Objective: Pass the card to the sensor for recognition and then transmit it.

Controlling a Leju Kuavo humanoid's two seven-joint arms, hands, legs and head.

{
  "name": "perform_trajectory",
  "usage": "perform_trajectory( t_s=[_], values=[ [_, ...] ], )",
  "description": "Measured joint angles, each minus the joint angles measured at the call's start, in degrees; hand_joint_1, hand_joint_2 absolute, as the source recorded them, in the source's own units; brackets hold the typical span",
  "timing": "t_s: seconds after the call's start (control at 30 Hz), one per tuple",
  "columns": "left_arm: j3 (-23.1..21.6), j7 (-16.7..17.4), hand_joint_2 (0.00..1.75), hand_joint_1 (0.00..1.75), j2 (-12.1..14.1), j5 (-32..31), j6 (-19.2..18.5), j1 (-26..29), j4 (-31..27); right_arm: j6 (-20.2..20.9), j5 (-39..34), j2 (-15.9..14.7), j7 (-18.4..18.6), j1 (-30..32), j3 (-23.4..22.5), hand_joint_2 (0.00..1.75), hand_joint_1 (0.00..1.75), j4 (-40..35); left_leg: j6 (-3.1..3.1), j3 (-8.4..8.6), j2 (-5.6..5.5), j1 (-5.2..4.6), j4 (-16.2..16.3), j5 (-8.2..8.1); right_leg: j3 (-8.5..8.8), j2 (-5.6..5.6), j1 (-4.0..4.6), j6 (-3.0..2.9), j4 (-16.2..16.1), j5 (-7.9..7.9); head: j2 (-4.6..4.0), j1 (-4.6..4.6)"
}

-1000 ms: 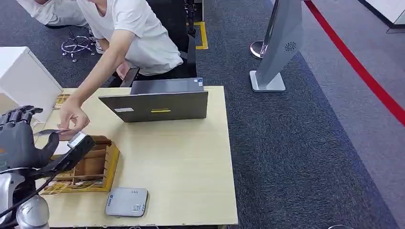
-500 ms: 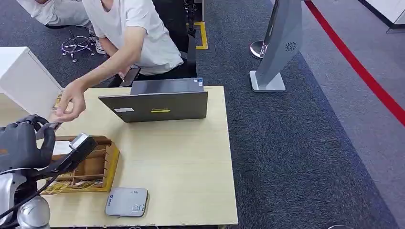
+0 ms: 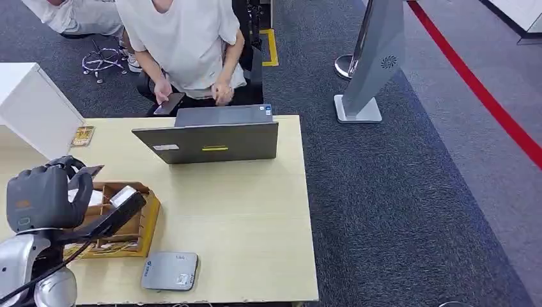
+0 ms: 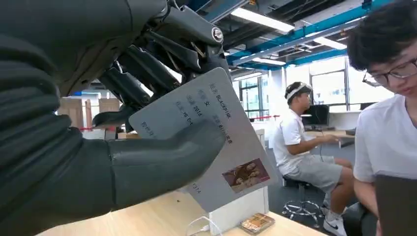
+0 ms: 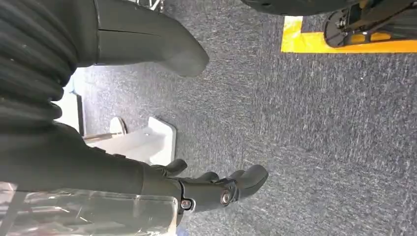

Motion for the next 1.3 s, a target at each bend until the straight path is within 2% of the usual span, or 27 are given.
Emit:
perform_trajectory(
  t_s=[0.1, 0.23, 0.37, 0.5, 0.6, 0.83, 1.07, 1.3],
  values=[
    [-2.15, -2.04, 1.75, 1.75, -0.29, 0.07, 0.5, 2.44, -1.08, 0.0, -0.22, 0.0, 0.0, 1.0, 0.81, 1.75, 0.0, -1.56, 0.0, 0.0, 0.0, 0.0, 0.0, 0.0, 0.0, -0.01, 0.0, 0.0, 0.0, -0.01, 0.0, -0.02],
    [-9.5, -4.49, 1.75, 1.75, -0.04, 1.03, 2.87, 7.65, -2.28, -0.07, -0.07, 0.0, 0.0, 1.94, 2.62, 1.75, 0.0, -4.05, 0.03, -0.02, 0.01, -0.01, 0.0, -0.07, 0.0, 0.0, -0.01, 0.04, -0.01, -0.05, 0.0, 0.0],
    [-15.7, -5.1, 1.75, 1.75, 2.67, 3.43, 4.59, 11.08, -2.28, -0.07, 0.13, 0.0, 0.0, 2.57, 3.58, 1.75, 0.0, -5.51, 0.05, -0.02, 0.02, -0.02, 0.0, -0.11, -0.03, 0.0, -0.01, 0.04, -0.02, -0.05, 0.0, 0.0],
    [-19.96, -4.99, 1.75, 1.75, 5.25, 5.59, 3.75, 12.98, -2.28, -0.04, 0.18, 0.0, 0.0, 2.73, 3.82, 1.75, 0.0, -6.27, 0.05, -0.01, 0.02, -0.01, -0.01, -0.11, -0.02, -0.01, -0.01, 0.04, -0.02, -0.05, 0.0, -0.02],
    [-22.64, -3.2, 1.75, 1.75, 7.73, 7.1, 2.78, 14.7, -2.52, -0.02, 0.09, 0.0, 0.0, 2.96, 3.82, 1.75, 0.0, -6.84, 0.04, -0.01, 0.03, -0.01, -0.02, -0.1, -0.02, 0.0, 0.0, 0.04, -0.02, -0.06, 0.0, 0.0],
    [-24.85, 0.94, 1.75, 1.75, 11.34, 8.46, 1.01, 17.19, -2.89, 0.02, 0.13, 0.0, 0.0, 2.97, 3.76, 1.75, 0.0, -7.08, 0.04, -0.02, 0.02, -0.01, -0.02, -0.11, -0.02, 0.0, 0.0, 0.04, -0.02, -0.06, 0.0, 0.0],
    [-24.88, 6.27, 1.75, 1.75, 12.33, 4.43, -0.33, 17.52, -1.99, -0.13, 0.26, 0.0, 0.0, 2.68, 3.21, 1.75, 0.0, -6.84, 0.05, -0.01, 0.02, -0.01, -0.02, -0.11, -0.01, -0.01, -0.01, 0.04, -0.02, -0.06, 0.0, 0.0],
    [-24.88, 8.11, 1.75, 1.75, 12.41, 2.86, -1.77, 17.51, -0.26, -0.07, 1.11, 0.0, 0.0, 1.49, 1.31, 1.75, 0.0, -5.16, 0.05, -0.01, 0.02, -0.01, -0.02, -0.1, -0.01, -0.01, -0.01, 0.04, -0.02, -0.06, 0.0, 0.0]
  ],
)
